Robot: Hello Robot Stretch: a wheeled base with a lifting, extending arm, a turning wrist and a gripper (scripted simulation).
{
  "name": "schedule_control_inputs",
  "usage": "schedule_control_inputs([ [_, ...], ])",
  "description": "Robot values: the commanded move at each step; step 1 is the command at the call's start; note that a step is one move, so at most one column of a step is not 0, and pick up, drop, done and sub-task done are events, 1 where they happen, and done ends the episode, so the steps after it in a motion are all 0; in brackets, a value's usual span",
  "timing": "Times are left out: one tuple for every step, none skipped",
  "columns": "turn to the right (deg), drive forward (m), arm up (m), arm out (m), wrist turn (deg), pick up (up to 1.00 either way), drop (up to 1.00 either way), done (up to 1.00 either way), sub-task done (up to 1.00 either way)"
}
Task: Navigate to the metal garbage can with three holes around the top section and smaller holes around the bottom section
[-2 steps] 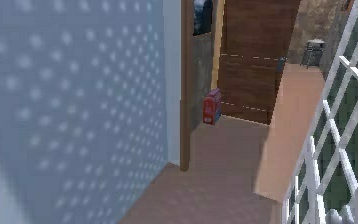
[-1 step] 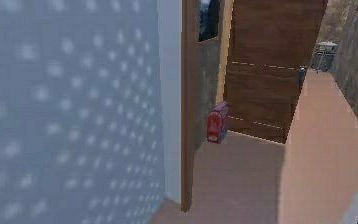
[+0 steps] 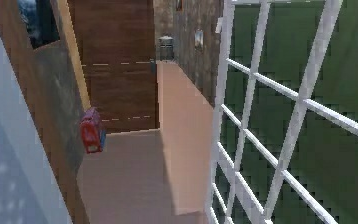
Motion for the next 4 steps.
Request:
schedule_control_inputs([
  [0.0, 0.05, 0.00, 0.00, 0.0, 0.00, 0.00, 0.00, 0.00],
  [-6.0, 0.00, 0.00, 0.00, 0.0, 0.00, 0.00, 0.00, 0.00],
  [0.0, 1.00, 0.00, 0.00, 0.0, 0.00, 0.00, 0.00, 0.00],
  [0.0, 0.25, 0.00, 0.00, 0.0, 0.00, 0.00, 0.00, 0.00],
])
